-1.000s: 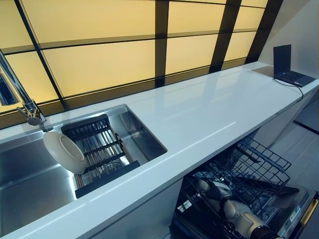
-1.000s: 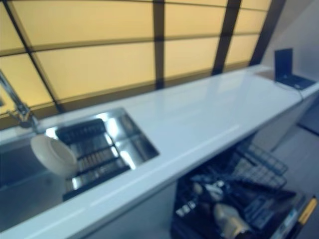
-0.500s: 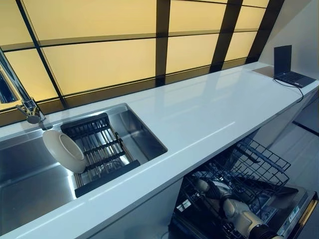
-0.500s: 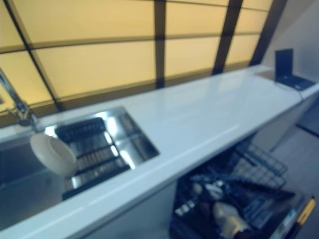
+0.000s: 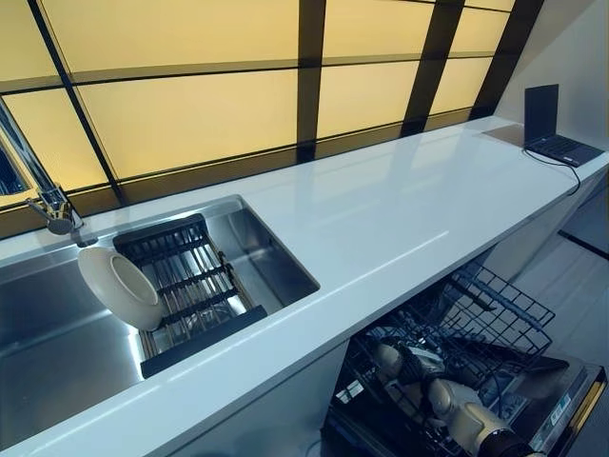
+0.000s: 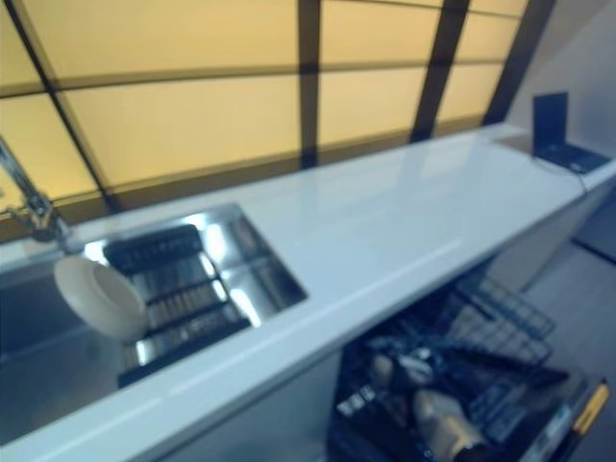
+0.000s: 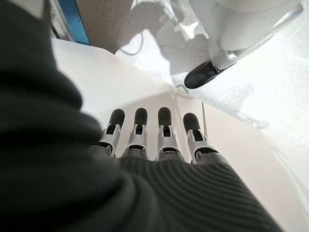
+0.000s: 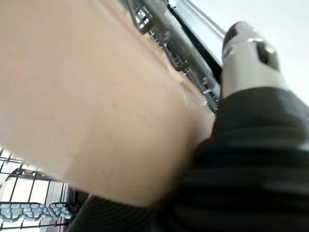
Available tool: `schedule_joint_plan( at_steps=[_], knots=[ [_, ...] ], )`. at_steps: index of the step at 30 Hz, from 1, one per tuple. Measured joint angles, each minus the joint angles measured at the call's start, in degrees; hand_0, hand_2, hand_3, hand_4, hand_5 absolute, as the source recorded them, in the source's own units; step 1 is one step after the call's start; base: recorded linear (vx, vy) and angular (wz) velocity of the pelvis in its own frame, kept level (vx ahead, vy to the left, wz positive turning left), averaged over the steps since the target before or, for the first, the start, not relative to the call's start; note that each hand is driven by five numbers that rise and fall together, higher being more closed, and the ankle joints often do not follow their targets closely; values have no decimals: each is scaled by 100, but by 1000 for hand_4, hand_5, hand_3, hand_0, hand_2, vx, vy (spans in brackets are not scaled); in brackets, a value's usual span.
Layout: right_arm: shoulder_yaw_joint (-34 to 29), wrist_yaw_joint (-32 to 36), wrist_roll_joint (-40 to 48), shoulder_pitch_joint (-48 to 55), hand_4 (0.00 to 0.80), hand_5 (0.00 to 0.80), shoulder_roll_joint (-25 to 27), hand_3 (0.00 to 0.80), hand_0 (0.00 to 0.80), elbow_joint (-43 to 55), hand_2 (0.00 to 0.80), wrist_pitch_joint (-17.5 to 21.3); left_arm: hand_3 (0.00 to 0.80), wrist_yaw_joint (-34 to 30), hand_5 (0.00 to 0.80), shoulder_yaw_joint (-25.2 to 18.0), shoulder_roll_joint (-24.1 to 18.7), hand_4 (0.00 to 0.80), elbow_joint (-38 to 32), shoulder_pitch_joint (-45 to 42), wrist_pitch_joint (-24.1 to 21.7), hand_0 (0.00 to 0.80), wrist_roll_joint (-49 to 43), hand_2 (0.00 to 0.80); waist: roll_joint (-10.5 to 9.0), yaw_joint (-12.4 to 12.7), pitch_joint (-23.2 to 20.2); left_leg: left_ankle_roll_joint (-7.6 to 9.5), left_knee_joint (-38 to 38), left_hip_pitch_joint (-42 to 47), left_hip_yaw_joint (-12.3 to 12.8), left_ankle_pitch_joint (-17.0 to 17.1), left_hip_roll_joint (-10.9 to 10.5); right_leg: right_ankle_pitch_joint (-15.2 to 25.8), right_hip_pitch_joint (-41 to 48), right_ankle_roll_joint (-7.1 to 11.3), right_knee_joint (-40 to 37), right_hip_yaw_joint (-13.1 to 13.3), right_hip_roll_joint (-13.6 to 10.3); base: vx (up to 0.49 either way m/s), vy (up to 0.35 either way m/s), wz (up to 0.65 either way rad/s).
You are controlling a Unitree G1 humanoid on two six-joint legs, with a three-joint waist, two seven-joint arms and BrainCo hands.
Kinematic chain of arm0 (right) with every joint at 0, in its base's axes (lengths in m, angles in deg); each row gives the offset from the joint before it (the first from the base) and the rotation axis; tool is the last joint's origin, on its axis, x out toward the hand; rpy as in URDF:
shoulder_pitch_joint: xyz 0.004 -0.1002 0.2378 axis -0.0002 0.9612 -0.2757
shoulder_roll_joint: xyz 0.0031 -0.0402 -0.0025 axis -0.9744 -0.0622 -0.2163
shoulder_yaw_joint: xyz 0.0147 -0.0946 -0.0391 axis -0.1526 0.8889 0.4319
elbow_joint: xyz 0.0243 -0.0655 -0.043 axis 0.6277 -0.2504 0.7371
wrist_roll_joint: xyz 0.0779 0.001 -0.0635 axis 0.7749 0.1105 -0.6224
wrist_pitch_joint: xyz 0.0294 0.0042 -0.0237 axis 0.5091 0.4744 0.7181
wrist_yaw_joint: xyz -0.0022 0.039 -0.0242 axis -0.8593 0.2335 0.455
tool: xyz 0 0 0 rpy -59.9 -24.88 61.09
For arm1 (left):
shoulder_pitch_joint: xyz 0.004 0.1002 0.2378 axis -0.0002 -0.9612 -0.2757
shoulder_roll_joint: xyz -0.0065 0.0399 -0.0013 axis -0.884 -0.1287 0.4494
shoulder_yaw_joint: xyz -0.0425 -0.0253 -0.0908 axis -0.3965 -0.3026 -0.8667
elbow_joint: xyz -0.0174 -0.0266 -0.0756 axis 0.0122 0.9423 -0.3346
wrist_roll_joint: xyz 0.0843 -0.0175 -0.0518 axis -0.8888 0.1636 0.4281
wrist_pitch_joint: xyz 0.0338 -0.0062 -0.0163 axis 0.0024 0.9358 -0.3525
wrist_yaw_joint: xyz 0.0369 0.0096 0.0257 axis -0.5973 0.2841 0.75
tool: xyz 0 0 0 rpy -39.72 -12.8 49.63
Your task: Take plates into dishwasher
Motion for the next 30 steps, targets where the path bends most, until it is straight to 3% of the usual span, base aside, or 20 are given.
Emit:
schedule_joint_plan(
  at_steps=[8,16,27,30],
  knots=[
    [-316,241,97,449,0,0,28,0,0,687,0,62,0,38,0,-60,-2,0,-48,-9,8,0,-2,0,-89,-129,55,2,-25,2,8,2,-5,-5,-7,4,0,3,-5,0,0,0],
    [-528,913,149,1018,0,0,436,0,0,1635,0,278,0,68,0,-255,-54,0,-114,-30,-1,0,-2,0,-145,-167,121,0,-115,94,57,20,1,-13,8,3,0,57,-2,1,5,-3],
    [-1364,1091,997,1763,0,0,500,0,0,2331,0,267,0,138,0,-419,-75,0,-111,-177,-7,0,-2,0,-194,-447,154,6,-226,194,193,42,21,-21,-19,15,0,175,-7,-5,1,-4],
    [-1749,1136,1642,1931,0,0,504,0,0,2346,0,131,0,143,0,-427,-75,0,-119,-174,-28,0,-1,0,-197,-497,156,5,-226,205,216,41,33,-22,-19,15,-1,207,-2,0,8,-6]
  ],
)
